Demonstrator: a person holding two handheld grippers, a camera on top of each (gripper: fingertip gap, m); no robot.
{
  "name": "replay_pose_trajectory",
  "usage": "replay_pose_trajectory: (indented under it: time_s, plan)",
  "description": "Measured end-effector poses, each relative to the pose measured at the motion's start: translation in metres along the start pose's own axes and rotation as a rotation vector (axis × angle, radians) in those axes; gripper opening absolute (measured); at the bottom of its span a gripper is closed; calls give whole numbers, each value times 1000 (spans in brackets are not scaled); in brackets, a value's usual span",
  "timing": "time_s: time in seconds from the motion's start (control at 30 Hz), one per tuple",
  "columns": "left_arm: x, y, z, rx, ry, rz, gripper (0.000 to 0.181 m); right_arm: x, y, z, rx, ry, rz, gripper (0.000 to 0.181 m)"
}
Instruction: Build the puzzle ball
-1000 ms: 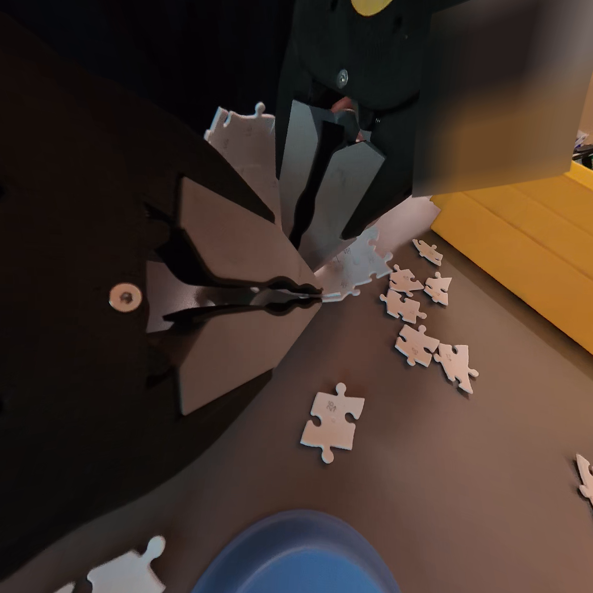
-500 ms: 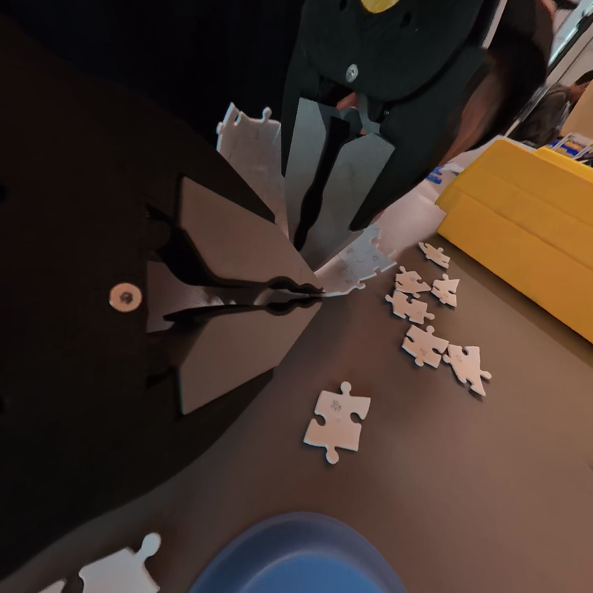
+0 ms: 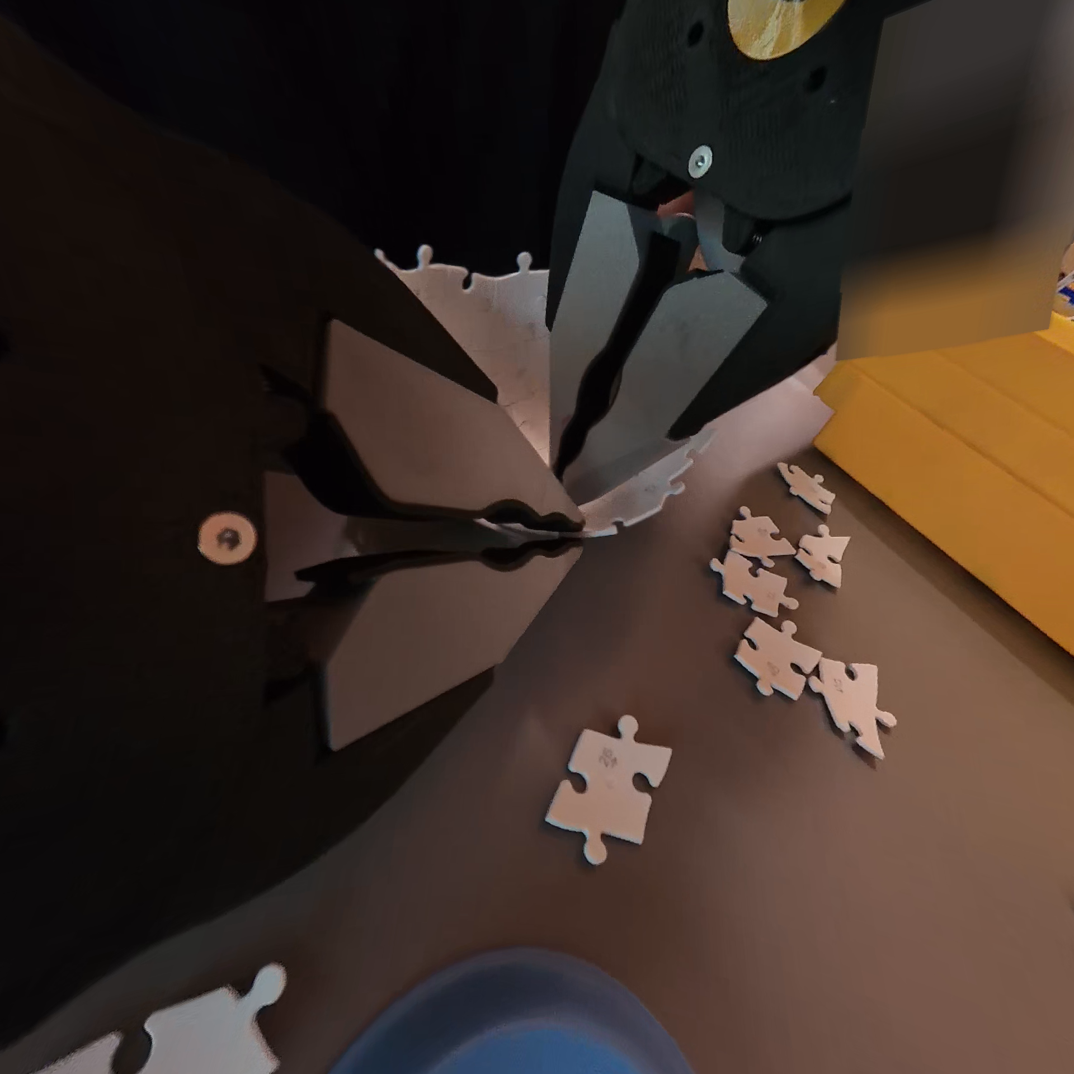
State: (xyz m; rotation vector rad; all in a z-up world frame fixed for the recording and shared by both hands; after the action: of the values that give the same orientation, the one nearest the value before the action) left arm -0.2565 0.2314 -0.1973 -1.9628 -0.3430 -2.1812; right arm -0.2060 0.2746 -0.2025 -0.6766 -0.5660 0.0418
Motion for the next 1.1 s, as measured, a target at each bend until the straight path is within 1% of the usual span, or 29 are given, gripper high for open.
replay_pose_trajectory:
  time_s: [0.27,0.5,0.77,0.9,1.1]
  plan:
    - [3,0,-4,34,36,-11,0,5,-6,11,36,102,76,0]
    - [11,0,-4,58,116,-16,0,16,-15,18,106,186,109,0]
    - [34,-7,-6,139,300,-54,0,28,-19,25,88,278,181,0]
    - [50,-16,-1,174,431,-70,0,29,-23,27,118,292,187,0]
    - [62,-19,0,176,526,-145,0,32,-26,29,134,315,203,0]
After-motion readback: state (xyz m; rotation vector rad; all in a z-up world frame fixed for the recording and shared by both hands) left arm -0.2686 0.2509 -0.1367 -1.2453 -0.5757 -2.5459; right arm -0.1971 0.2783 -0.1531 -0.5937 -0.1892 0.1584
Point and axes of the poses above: each gripper's, where its closed fingertips meet, x back along the fingers, z out of its top, y = z × x across the jaws, the point moved 5 cm from there along x, back along the fingers, and after that the axes turned 3 degrees about -z, right-handed, at the moved point
